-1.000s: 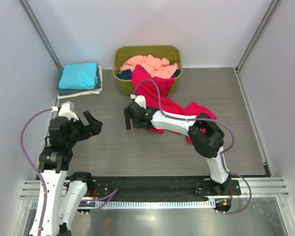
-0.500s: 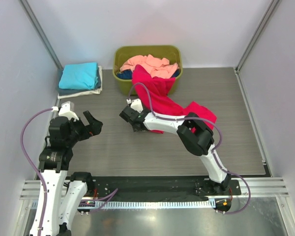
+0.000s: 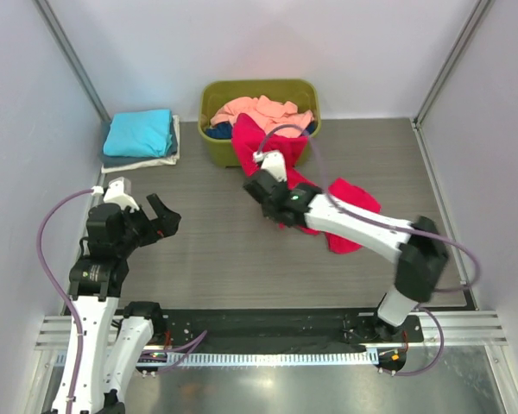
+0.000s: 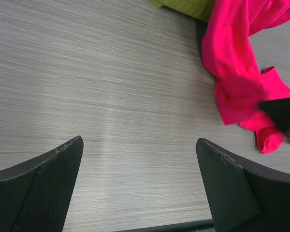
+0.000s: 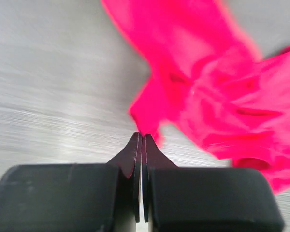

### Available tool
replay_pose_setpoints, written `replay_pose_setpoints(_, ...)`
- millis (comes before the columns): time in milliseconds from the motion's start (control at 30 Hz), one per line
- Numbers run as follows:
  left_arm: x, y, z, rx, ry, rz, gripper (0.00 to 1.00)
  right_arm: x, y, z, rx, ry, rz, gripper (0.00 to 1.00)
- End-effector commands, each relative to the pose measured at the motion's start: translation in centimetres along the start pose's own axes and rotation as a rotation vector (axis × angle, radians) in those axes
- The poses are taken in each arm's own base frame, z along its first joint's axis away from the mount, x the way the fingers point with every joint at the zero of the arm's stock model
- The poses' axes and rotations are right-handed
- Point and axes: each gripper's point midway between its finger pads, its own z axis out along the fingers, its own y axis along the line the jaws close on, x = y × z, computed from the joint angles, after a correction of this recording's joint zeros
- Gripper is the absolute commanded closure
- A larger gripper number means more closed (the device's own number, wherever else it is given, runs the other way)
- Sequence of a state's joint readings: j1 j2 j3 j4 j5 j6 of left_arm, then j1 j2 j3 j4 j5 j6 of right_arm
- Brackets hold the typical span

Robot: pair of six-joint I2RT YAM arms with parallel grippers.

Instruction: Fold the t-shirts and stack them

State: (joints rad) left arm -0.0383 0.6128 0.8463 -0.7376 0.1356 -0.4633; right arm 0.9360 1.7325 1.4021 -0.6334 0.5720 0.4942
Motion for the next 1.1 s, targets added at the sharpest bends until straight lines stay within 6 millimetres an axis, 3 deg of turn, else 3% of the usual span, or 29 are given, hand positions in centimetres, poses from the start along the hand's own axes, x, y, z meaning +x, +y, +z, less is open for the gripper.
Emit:
replay_pose_setpoints(0,-0.7,-0.5,0.1,0.026,-0.023,0.017,0.00,-6.3,-4.4,-7.7,0.010,-0.199,0.092,0.99)
replay_pose_setpoints(33,-0.7,-0.5,0.1,0.025,-0.025,0.017,0.00,-7.8,-6.1,-10.7,-0.009,-0.265,0.142,0.99)
replay_pose_setpoints(133,-0.7,-0.4,0.2,0.022,-0.021,0.015,0.00,-8.8,-10.1,-14.4,0.047,-0.343,0.197,0.99)
replay_pose_setpoints(167,-0.7,-0.4,0.2,0.020,-0.024,0.014,0.00,-9.1,-12.2,-16.8,0.054,-0.382,0.233,0.99)
replay_pose_setpoints(367,-0.6,-0.4,0.4,0.019,-0.013,0.013,0.00,-8.6,-21.2,-24.1,0.166,-0.533,0.403,0.99)
replay_pose_setpoints(433,-0.6,-0.3,0.4,0.016,-0.014,0.013,0.00,-8.0,-23.1,-25.4,0.196,-0.563,0.450,0.99)
replay_pose_setpoints(633,-0.7,0.1,0.6,-0.011,-0.014,0.001,0.00,-3.5,-28.5,-27.5,0.288,-0.617,0.615,0.99)
replay_pose_setpoints(967,-0.8,0.7,1.1,-0.049,-0.008,-0.014,0.00,0.0,-36.1,-32.5,0.439,-0.734,0.796,0.99)
replay_pose_setpoints(1067,-0.7,0.7,1.3,-0.053,0.001,-0.019,0.00,0.7,-37.5,-33.4,0.455,-0.769,0.839,0.99)
